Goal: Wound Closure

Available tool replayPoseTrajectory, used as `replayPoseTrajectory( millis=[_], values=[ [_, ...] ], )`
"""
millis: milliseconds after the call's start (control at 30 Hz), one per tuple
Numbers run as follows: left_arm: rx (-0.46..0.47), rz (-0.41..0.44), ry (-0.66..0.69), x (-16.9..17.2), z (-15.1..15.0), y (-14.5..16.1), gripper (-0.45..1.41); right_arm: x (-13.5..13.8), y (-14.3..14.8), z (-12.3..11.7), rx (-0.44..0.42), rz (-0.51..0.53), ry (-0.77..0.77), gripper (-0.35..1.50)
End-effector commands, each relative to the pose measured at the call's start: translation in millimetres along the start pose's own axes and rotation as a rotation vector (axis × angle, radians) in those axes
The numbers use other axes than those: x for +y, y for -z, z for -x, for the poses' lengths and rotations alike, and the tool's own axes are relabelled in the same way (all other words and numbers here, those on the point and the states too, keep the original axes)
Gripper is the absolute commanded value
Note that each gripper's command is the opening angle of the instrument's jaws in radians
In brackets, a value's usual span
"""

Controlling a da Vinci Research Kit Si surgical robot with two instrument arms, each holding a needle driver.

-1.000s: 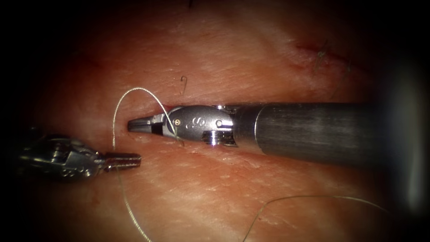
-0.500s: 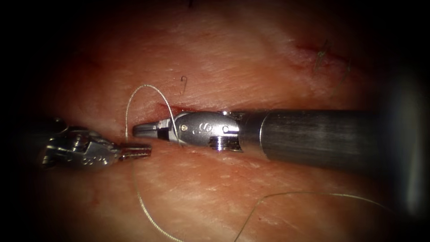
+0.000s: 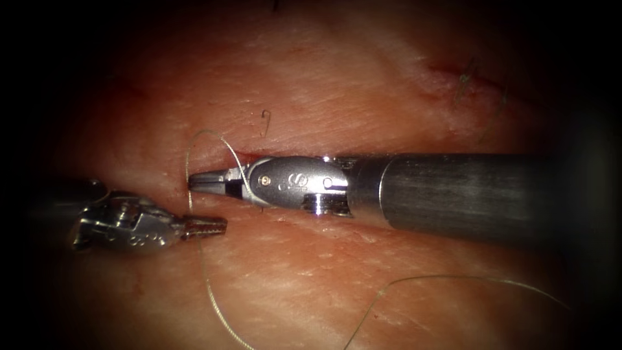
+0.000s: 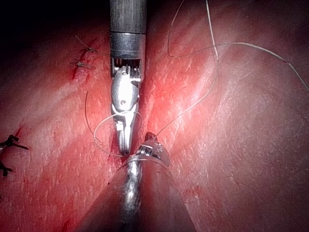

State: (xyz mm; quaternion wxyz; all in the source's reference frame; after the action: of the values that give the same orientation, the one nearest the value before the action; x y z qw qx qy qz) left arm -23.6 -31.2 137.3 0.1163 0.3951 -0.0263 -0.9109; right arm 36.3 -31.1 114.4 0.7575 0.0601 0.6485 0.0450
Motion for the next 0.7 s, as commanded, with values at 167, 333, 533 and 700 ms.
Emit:
replayPoseTrajectory(
  millis=[167, 333, 533, 700],
  values=[
    [0.016, 0.01, 0.001, 0.5, -0.4, -1.9, -0.45, 0.9, -0.7, -0.1, 0.035, 0.033, -0.009, -0.35],
    [0.028, 0.016, 0.001, 0.4, -0.9, -2.8, -0.45, 0.9, -1.0, 0.0, 0.034, 0.057, -0.009, -0.35],
    [0.04, 0.024, -0.001, -0.2, -0.8, -2.8, -0.45, 0.4, -0.6, 0.0, 0.039, 0.047, -0.007, -0.35],
    [0.041, 0.029, 0.007, -1.1, 0.3, -1.6, -0.45, 0.1, -0.1, -0.3, 0.042, 0.041, -0.007, -0.35]
  ],
)
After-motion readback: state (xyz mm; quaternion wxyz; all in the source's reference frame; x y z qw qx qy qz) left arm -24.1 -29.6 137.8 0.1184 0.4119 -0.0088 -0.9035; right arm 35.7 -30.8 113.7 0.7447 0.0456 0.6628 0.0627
